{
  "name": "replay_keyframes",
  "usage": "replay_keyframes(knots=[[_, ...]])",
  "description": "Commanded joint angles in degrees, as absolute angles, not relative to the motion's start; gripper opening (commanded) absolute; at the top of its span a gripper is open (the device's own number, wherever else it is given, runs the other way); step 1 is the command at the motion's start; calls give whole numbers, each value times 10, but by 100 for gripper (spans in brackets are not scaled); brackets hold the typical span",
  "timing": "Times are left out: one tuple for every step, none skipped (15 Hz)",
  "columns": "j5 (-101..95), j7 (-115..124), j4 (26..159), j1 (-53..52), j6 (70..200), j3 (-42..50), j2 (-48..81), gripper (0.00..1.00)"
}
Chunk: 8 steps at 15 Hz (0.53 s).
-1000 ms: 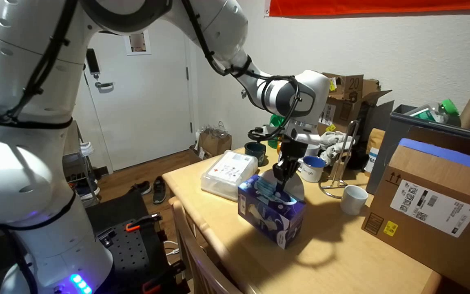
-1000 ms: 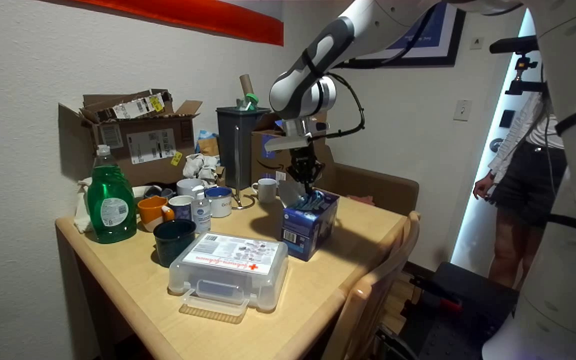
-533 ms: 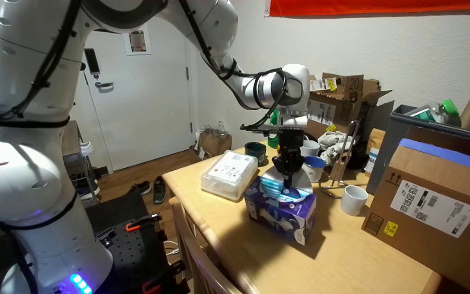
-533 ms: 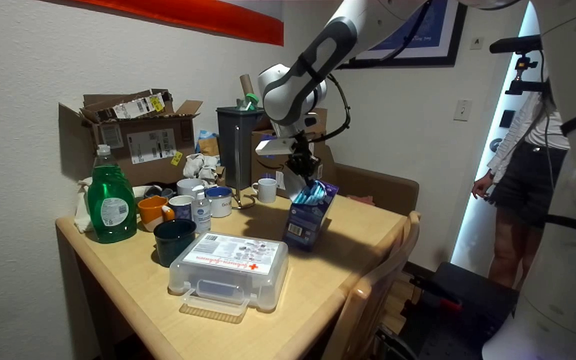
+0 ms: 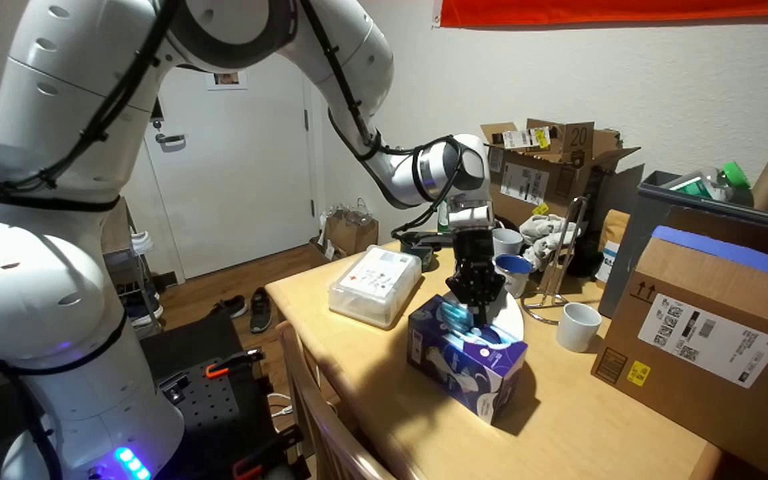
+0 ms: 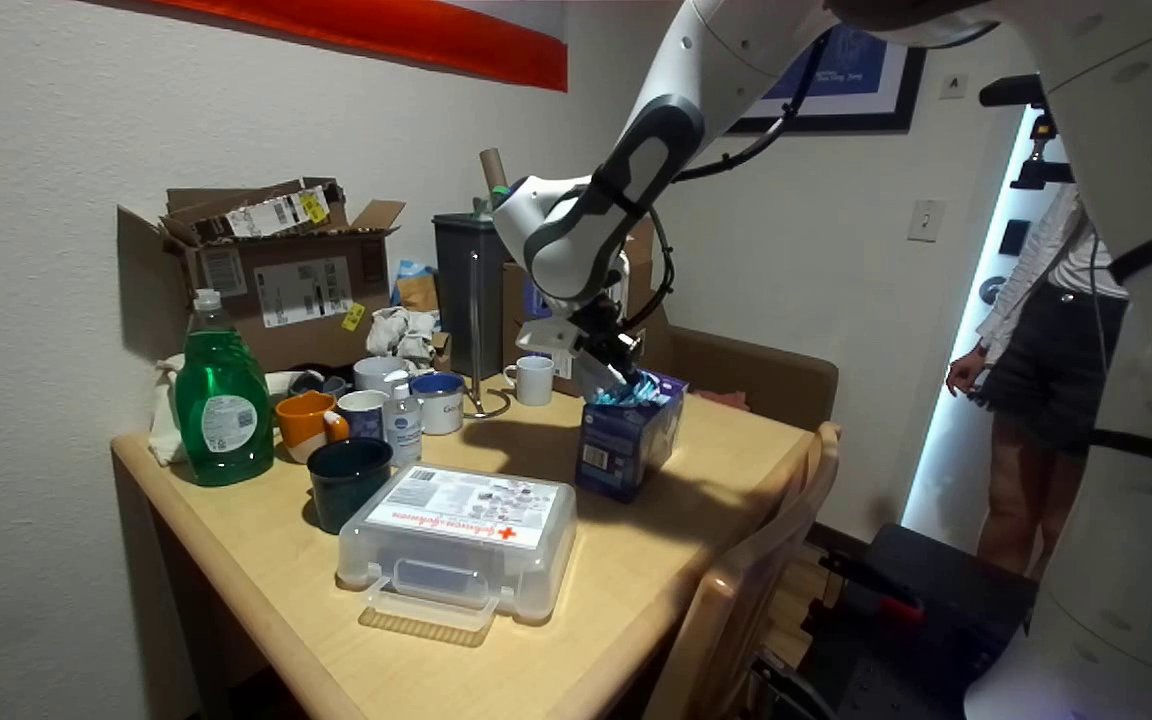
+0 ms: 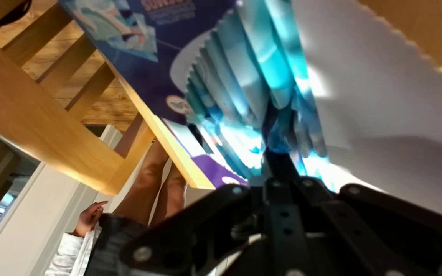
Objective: Take a packet out of the box and place it on the table
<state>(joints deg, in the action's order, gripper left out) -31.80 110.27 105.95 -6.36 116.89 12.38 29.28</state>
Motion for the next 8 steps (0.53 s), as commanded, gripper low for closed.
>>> replay_keyframes(knots=[[-343,1130,1029,-72,1143,124,326,0],[-348,1131,1027,-75,1141,125,328,0],[-352,1134,1026,-78,1139,125,327,0],[-358,1142,1025,-82,1136,125,326,0],[-363,1143,1026,-84,1134,123,321,0],[-370,1149,1027,-88,1131,122,316,0],[-375,1157,1028,-92,1130,121,312,0],[-378,1160,1028,-94,1131,118,310,0]])
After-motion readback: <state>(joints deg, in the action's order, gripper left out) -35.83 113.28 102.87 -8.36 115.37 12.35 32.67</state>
